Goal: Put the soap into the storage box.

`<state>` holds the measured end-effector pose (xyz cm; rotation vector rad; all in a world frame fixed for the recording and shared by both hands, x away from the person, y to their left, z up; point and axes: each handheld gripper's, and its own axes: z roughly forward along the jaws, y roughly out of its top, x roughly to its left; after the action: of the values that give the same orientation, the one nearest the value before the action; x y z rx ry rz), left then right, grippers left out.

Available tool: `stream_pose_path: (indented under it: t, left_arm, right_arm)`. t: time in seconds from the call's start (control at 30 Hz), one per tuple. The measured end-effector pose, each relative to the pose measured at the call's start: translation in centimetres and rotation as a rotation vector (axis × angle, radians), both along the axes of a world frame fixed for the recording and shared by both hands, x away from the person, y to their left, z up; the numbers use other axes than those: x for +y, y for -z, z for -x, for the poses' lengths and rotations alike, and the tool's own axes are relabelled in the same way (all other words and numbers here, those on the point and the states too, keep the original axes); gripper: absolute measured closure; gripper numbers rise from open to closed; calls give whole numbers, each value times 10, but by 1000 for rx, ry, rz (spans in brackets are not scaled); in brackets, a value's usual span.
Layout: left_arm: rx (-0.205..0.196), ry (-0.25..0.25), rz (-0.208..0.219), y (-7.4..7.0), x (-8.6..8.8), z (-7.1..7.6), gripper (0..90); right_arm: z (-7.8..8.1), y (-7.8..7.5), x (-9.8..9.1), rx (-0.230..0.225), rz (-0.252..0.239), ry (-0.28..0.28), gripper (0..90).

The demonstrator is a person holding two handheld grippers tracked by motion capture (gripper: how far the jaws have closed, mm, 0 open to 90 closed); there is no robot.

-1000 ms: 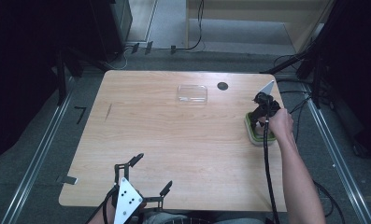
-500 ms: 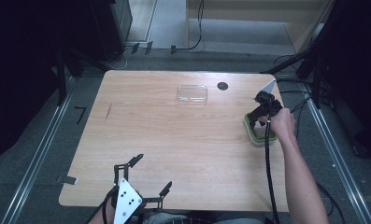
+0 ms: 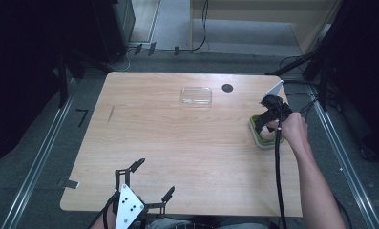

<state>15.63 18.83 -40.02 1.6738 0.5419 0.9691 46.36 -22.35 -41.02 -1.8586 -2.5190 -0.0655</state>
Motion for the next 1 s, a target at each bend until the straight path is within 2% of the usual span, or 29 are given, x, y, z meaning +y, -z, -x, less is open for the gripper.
stream_pose_path:
  t: [0.23,0.5,0.6,0.7,0.83,1.0]
  left_arm:
    - [-2,2,-2,0,0,0,0]
    - [-2,4,-1,0,-1,0,0]
    - [-2,5,-1,0,-1,0,0]
    - [-2,5,-1,0,-1,0,0]
    - [-2,5,0,0,-1,0,0]
    - [-2,5,-2,0,-1,0,0]
  right_arm:
    - [21,-10,0,-10,5,-48,41]
    - [43,-17,-2,-21,6,-90,30]
    - [56,-21,-3,-31,8,-117,30]
    - [63,-21,-3,-33,3,-125,30]
    - [79,-18,-5,-29,5,-141,30]
    - [95,-10,-7,-18,8,-167,30]
